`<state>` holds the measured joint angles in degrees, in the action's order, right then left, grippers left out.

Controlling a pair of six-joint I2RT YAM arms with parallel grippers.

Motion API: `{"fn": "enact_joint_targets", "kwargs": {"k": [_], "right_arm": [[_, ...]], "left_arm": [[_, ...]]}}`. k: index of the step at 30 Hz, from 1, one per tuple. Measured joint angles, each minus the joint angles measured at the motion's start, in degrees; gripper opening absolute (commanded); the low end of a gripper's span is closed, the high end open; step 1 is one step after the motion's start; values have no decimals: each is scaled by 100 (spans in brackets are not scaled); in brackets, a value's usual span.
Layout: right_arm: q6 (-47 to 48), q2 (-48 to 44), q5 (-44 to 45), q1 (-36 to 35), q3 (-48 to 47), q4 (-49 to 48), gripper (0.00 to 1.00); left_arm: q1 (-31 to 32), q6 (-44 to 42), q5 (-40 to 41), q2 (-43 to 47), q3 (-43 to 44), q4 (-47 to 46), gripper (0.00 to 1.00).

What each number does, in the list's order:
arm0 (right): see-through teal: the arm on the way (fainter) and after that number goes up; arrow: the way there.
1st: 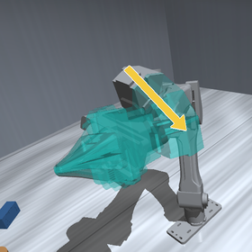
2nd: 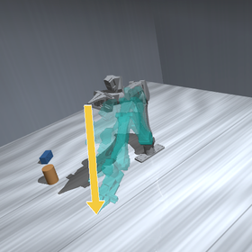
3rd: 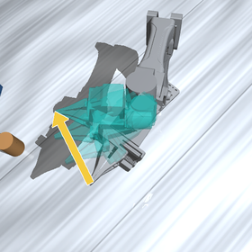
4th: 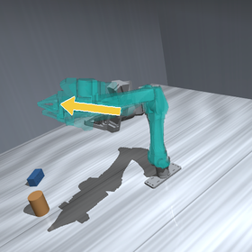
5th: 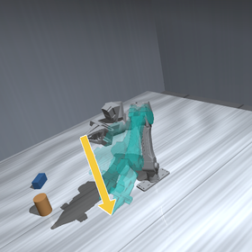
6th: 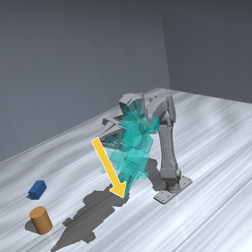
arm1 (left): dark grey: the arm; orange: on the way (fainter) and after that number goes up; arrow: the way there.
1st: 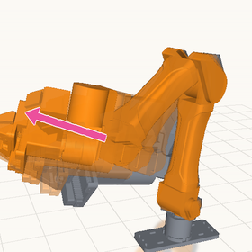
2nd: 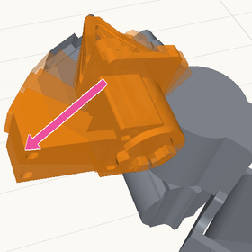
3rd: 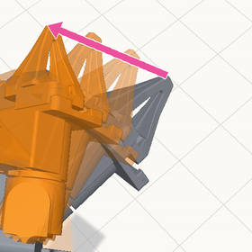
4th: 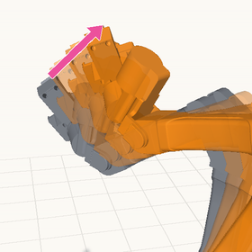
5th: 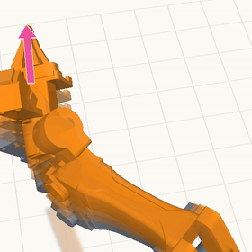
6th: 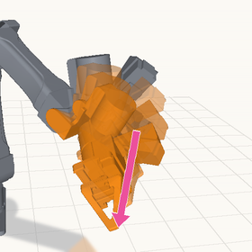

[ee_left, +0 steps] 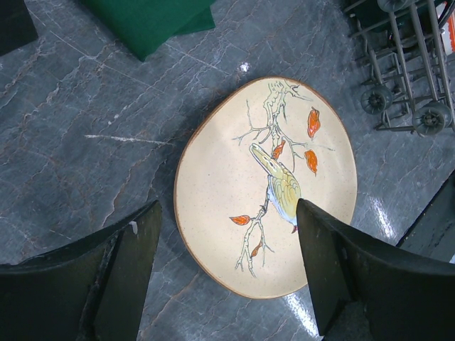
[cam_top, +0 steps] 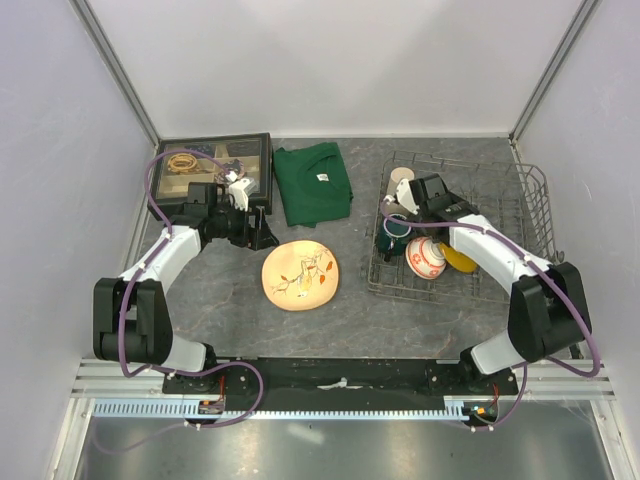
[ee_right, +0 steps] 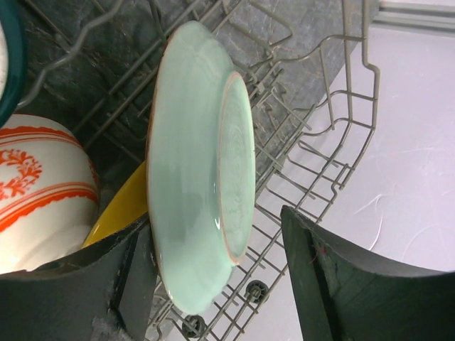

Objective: Unload the mixed dishes from the dish rack
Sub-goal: Pick up the plate from the dish rack.

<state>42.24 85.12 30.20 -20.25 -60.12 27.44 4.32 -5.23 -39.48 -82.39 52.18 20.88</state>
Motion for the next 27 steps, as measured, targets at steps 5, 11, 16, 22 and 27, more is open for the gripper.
{"fn": "enact_joint_targets", "kwargs": {"k": [5,11,16,22,27], "right_arm": [[111,234,195,0,162,-264,70],[221,326,358,0,203,-514,67],[323,326,468,-2,269,-680,64],[481,422,619,7,358,-881,58],[601,586,715,44,444,-1075,54]], "left_arm": [[0,0,2,0,0,-2,82],[0,0,2,0,0,-2,82],[0,0,0,0,0,-2,82],[0,0,2,0,0,-2,82],[0,0,2,0,0,-2,82]]}}
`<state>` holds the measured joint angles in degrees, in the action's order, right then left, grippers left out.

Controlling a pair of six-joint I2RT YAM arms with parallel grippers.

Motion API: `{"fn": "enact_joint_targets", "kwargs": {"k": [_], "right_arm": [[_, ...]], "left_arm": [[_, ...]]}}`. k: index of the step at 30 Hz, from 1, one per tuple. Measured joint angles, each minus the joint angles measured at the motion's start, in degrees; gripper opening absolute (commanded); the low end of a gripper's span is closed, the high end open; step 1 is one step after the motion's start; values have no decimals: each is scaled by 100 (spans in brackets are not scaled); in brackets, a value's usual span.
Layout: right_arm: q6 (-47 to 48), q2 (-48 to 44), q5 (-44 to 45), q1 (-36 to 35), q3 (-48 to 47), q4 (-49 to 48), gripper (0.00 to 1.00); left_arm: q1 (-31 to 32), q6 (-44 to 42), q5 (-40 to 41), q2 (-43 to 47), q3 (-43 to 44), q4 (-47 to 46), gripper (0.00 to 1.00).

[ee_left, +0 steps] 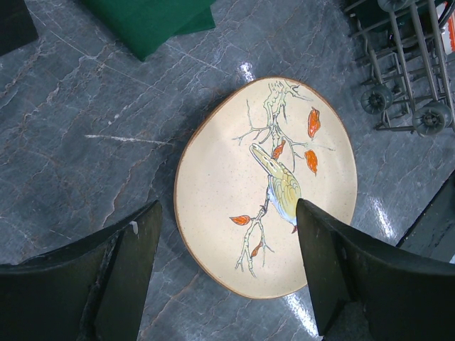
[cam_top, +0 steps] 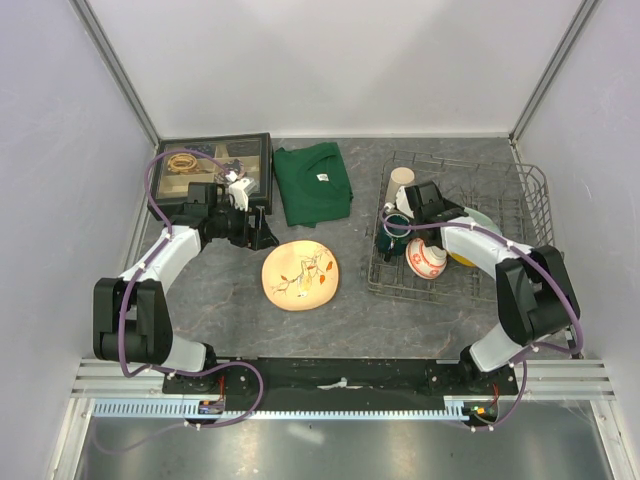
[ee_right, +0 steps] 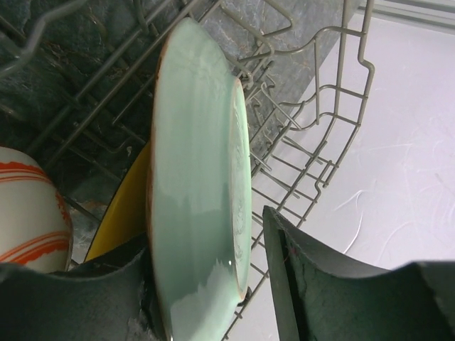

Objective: Unload the mixed dishes from the dish rack
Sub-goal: Pick up the plate from the dish rack.

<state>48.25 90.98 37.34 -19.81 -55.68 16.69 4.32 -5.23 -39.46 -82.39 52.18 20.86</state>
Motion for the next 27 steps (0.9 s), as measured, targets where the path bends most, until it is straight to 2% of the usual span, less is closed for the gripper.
{"fn": "enact_joint_targets", "kwargs": {"k": [17,21,27], "right_arm": [[356,103,271,85,44,-181,30],[446,94,466,92,44,-313,20],[544,92,616,92,44,-420,14]], "left_arm": [[0,0,2,0,0,0,82],[0,0,2,0,0,0,82],[0,0,2,0,0,0,82]]}}
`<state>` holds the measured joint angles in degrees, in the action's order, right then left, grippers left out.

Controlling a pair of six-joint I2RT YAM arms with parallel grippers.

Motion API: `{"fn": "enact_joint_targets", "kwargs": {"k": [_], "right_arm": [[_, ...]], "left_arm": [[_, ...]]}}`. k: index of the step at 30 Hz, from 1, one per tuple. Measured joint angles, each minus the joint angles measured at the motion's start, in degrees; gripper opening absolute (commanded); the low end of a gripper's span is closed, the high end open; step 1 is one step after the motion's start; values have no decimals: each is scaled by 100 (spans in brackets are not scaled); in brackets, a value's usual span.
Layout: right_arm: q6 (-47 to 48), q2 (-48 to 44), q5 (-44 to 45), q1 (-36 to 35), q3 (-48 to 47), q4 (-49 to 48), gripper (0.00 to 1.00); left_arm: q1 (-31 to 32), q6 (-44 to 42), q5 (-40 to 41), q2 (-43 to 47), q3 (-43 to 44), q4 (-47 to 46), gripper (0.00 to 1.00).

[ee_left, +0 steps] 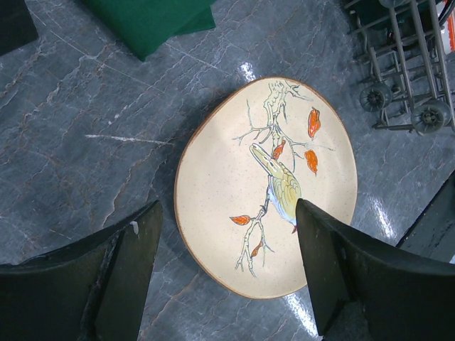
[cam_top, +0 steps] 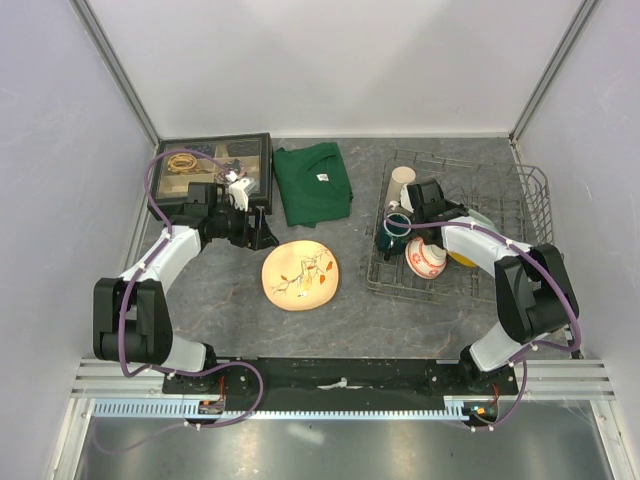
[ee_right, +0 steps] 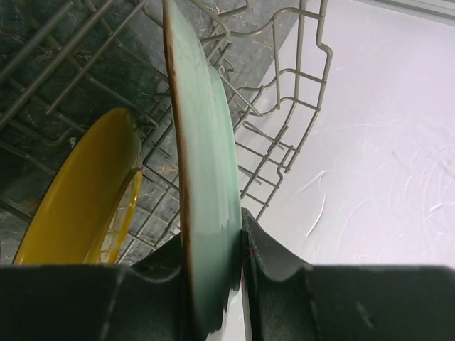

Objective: Unload the mixed dishes from the dish rack
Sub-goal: Pick up the plate from the dish rack.

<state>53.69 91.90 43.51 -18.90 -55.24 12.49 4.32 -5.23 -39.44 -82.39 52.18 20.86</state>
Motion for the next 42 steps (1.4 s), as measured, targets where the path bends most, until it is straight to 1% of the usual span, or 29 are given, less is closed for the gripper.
{"fn": "enact_joint_targets", "kwargs": {"k": [5,6,9,22,28,37,41,42], "right_arm": [[136,0,61,0,0,-35,8],[181,-2,79,2,0,-42,5],[361,-2,79,2,0,-48,0],[1510,-48,212,17,92,-289,0],[1766,-245,247,15,81,-258,0],[1360,-597,94,-4,-590,680,0],[885,-782,-184,-13,-1259,1429,0],[726,-804,-313,-11,-1545,1705,0]], "left_arm": [[0,0,2,0,0,0,82],[0,0,2,0,0,0,82],[0,0,2,0,0,0,82],[0,0,7,0,0,0,82],[0,0,9,0,0,0,82],[0,-2,11,0,0,0,82],[0,-42,-76,31,0,0,82],[0,-68,-160,57,4,2,82]]}}
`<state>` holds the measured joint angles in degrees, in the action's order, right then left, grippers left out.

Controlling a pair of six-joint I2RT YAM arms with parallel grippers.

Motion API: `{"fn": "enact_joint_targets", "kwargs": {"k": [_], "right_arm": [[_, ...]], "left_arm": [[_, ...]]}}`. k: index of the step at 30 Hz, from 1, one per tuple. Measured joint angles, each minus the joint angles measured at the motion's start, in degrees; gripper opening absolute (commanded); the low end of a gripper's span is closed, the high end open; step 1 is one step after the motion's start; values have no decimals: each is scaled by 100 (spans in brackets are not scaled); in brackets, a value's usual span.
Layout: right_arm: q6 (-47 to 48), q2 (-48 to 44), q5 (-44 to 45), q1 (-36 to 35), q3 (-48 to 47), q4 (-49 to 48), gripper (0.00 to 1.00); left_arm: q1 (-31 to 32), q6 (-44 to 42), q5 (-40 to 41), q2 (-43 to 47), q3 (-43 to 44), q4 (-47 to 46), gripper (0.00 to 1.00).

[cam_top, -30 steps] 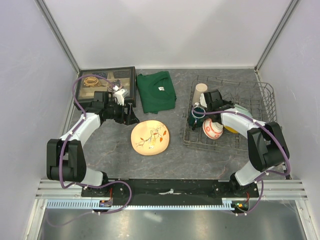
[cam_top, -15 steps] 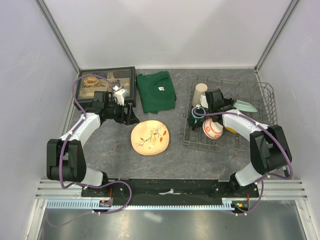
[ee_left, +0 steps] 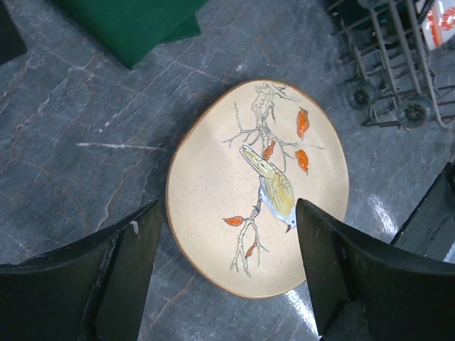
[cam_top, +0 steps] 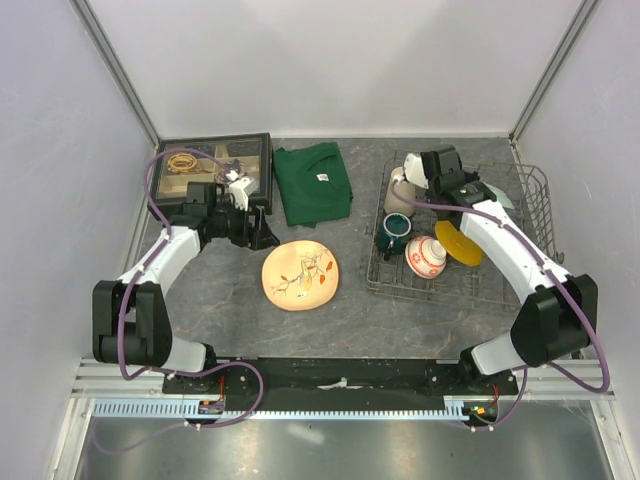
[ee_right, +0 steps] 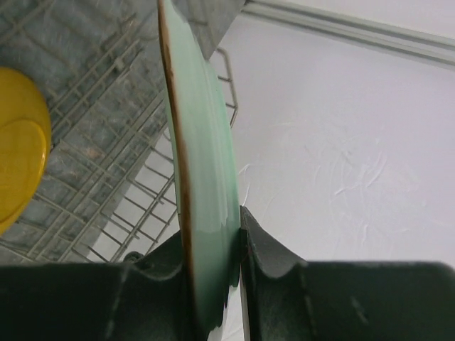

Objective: Unload the mixed dishes from the dish rack
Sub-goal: Pick up the plate from the dish rack, then place the plate at the center of the board.

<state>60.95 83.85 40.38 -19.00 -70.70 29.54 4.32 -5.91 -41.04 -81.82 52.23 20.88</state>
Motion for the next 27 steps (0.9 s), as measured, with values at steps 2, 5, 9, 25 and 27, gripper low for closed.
{"fn": "enact_joint_targets", "kwargs": {"k": [2,5,9,25,27], "right_arm": [[-286,-46,-210,-2,-446,363,0],[-686,-94,-605,-2,-1102,894,0],[-1185,-232,-1353,-2,-1803,1523,0],[-2699,-555,-5766,-28,-2435,2647,0],[-2813,-595,-6253,-28,-2435,2673,0]], "left_arm": [[0,-70,-133,59,35,15,82],[0,-214,-435,201,232,28,82],[11,-345,-839,426,656,26,82],[1268,-400,-1340,979,1812,-433,82],[1436,-442,-1272,977,1812,-476,82]]}}
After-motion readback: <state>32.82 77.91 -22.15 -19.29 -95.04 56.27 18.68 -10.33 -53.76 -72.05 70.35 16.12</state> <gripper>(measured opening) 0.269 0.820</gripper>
